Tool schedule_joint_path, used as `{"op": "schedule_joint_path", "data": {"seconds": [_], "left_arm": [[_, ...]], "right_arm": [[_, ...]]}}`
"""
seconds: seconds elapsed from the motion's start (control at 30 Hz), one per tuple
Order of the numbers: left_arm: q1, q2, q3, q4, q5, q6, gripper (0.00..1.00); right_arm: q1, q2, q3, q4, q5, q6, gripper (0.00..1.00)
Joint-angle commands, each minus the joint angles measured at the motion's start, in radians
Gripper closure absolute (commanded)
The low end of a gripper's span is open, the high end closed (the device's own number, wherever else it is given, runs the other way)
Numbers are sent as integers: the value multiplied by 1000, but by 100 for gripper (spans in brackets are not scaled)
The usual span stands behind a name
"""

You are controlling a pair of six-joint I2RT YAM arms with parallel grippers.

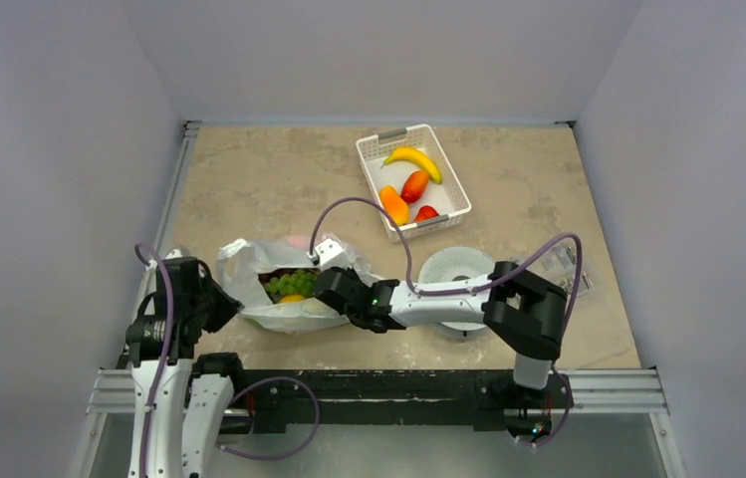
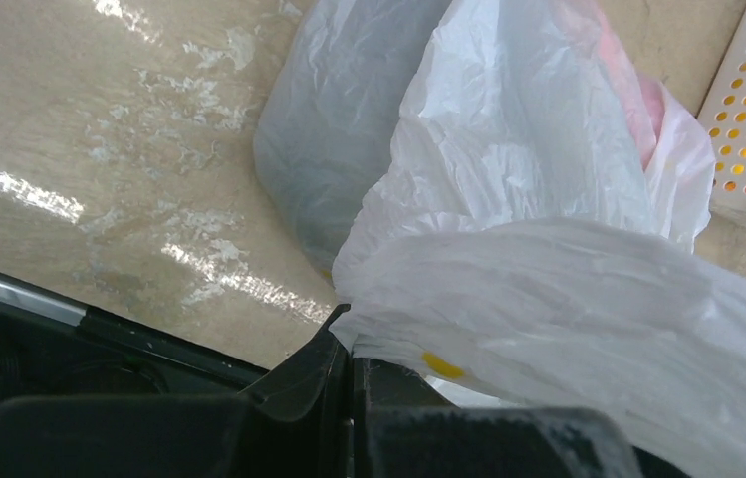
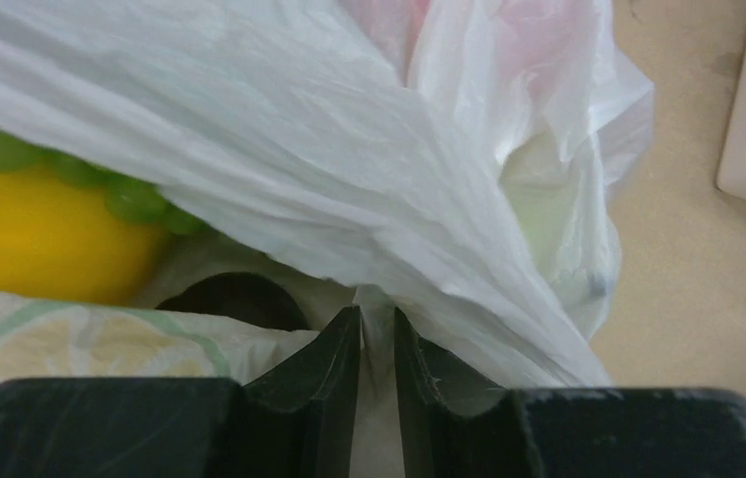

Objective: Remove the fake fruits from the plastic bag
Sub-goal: Adjust the plastic bag at the center of the board, then take out the fake fruit from the plastic bag.

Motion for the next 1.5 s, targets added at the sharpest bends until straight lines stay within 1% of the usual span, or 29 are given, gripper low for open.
{"op": "schedule_joint_path", "data": {"seconds": [0.0,0.17,0.23,0.33,0.4,0.53,0.63,0.7,0.73,0.87,0.93,0.97,1.0,1.03,1.13,1.17,1.2,1.27,1.37,1.4,1.43,1.47], "left_arm": [[3,24,-8,-1,35,-83,100],[3,65,-26,59,17,-96,100],[3,87,-36,81,45,-84,100],[4,81,-45,59,93,-84,100],[4,32,-52,39,93,-95,100],[2,-58,-37,-20,47,-120,100],[4,-81,-35,-51,58,-129,100],[4,-87,-39,-59,72,-129,92],[3,-89,-40,-58,79,-125,86],[2,-88,-10,-64,43,-82,49],[3,-75,16,-68,4,-60,23],[4,-64,30,-68,-17,-50,13],[2,-49,49,-68,-37,-43,7],[3,-34,61,-58,-62,-38,6],[4,18,58,17,-94,6,9],[3,38,54,35,-127,20,10],[3,61,51,49,-153,32,14],[3,106,59,60,-179,53,27],[4,145,44,101,-198,64,34],[4,155,44,106,-194,72,40],[3,165,47,110,-191,80,49],[3,170,47,115,-184,93,55]], "right_arm": [[-6,66,14,270,-59,-79,80],[-16,209,199,349,-60,-146,80],[-24,243,285,348,-67,-172,80],[-26,249,365,303,-65,-205,79],[-26,215,360,295,-90,-215,72],[-22,130,308,249,-135,-196,60],[-9,68,239,252,-244,-171,52],[7,47,203,259,-313,-152,50],[16,43,189,264,-349,-149,50],[49,48,154,289,-450,-145,50],[56,67,149,315,-538,-140,50],[61,84,152,322,-570,-135,50],[66,111,158,322,-594,-128,51],[71,123,162,325,-622,-121,52],[90,179,160,340,-642,-92,58],[93,190,157,344,-642,-86,60],[95,197,155,348,-638,-80,64],[96,199,145,353,-631,-72,66],[94,183,134,348,-625,-55,67],[94,167,131,339,-610,-57,67],[93,149,127,332,-595,-57,67],[91,128,124,324,-582,-59,66]]}}
